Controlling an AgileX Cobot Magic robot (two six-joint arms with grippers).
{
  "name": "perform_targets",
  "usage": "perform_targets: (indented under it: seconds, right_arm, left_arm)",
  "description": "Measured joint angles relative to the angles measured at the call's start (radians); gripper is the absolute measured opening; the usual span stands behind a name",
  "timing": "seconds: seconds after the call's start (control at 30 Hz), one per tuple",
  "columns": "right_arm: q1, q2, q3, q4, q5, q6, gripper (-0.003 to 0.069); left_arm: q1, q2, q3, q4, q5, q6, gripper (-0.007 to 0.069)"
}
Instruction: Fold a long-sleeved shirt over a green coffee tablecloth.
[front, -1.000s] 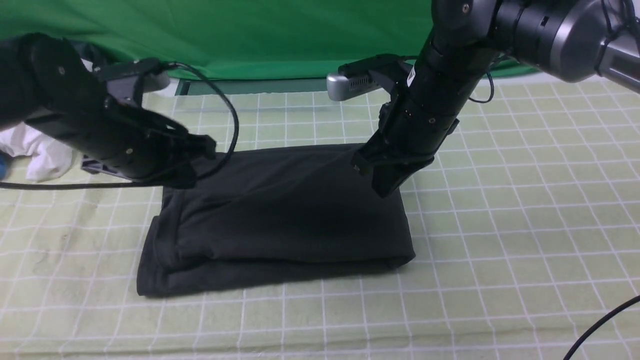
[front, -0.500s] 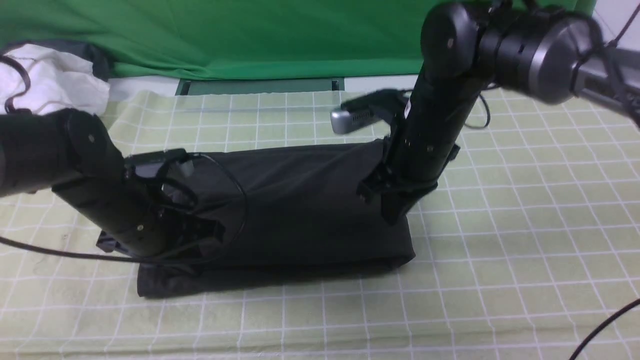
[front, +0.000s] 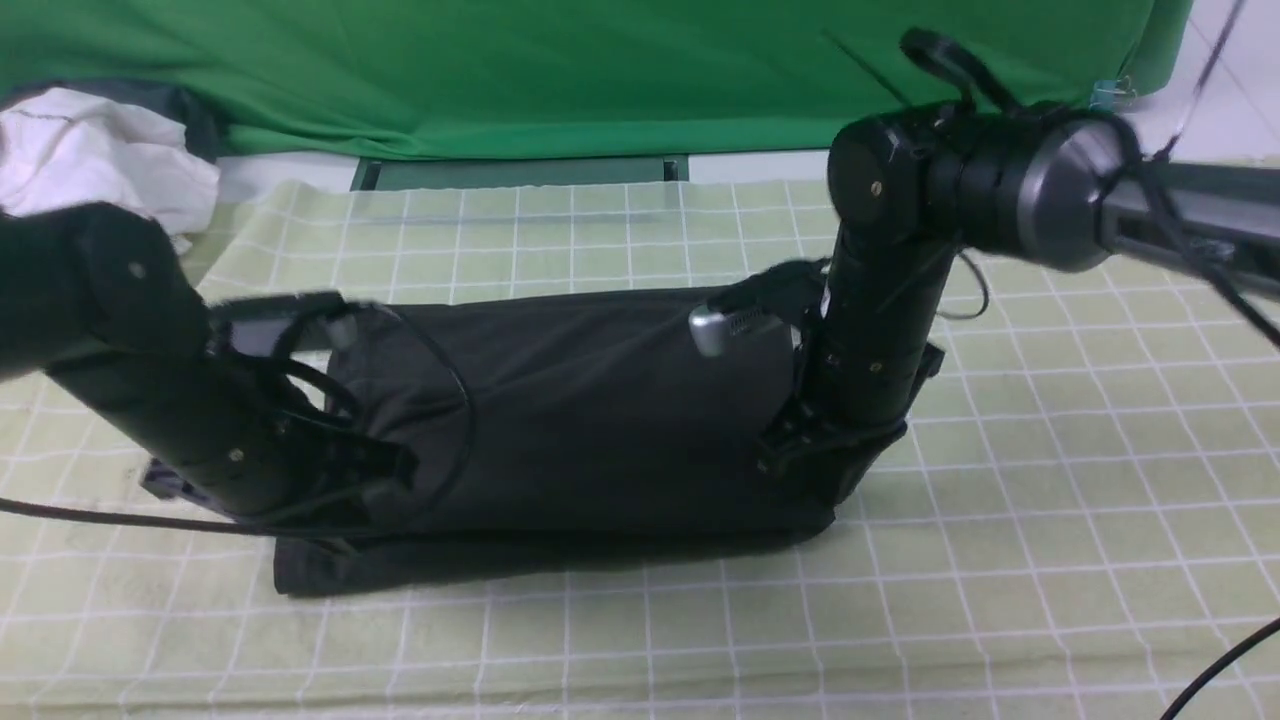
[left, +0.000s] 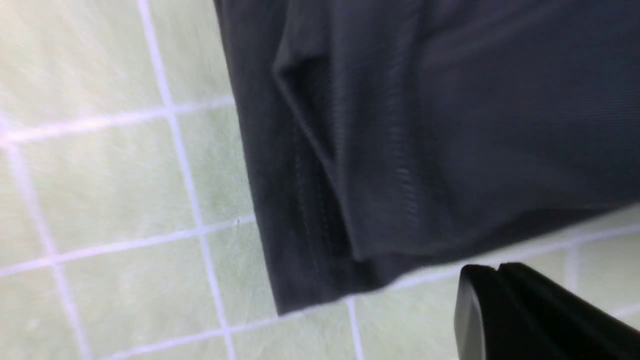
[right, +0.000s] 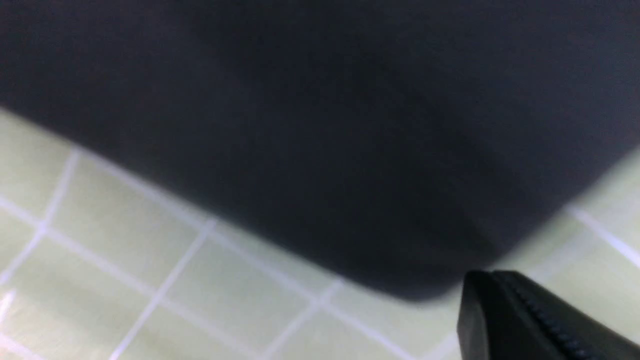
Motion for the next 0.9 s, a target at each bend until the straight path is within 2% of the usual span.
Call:
perform_targets:
  seconds: [0.23, 0.4, 0.47, 0.53, 0.57, 0.67, 0.77, 0.9]
  right_arm:
    - [-0.015, -0.332, 0.002, -0.038, -0.048, 0.030, -0.0005]
    - [-0.018, -0.619, 0.053, -0.055, -0.192, 0.030, -0.0005]
    - [-0.019, -0.654, 0.075, -0.060, -0.214, 0.030, -0.0003]
    - [-0.020, -0.773, 0.148, -0.077, -0.299, 0.030, -0.0003]
    - [-0.020, -0.904, 0.257, -0.096, -0.406, 0.030, -0.0003]
    - [-0.020, -1.014, 0.365, -0.113, -0.502, 0.030, -0.0003]
    - [-0.021, -1.239, 0.600, -0.127, -0.716, 0.030, -0.0003]
    - [-0.021, -1.446, 0.809, -0.139, -0.917, 0.023, -0.0003]
  left_arm:
    - [0.000, -0.312, 0.000, 0.019, 0.022, 0.000, 0.0012]
    - [0.000, -0.555, 0.001, 0.027, 0.040, 0.000, 0.0012]
    - [0.000, -0.600, 0.001, 0.027, 0.040, 0.000, 0.0012]
    - [0.000, -0.677, 0.001, 0.023, 0.039, 0.000, 0.0012]
    - [0.000, -0.754, 0.001, 0.012, 0.038, 0.000, 0.0012]
    - [0.000, -0.823, 0.001, 0.004, 0.038, 0.001, 0.0013]
    - [0.000, -0.921, 0.001, 0.000, 0.039, 0.020, 0.0013]
    - [0.000, -1.000, 0.001, 0.000, 0.056, 0.023, 0.0013]
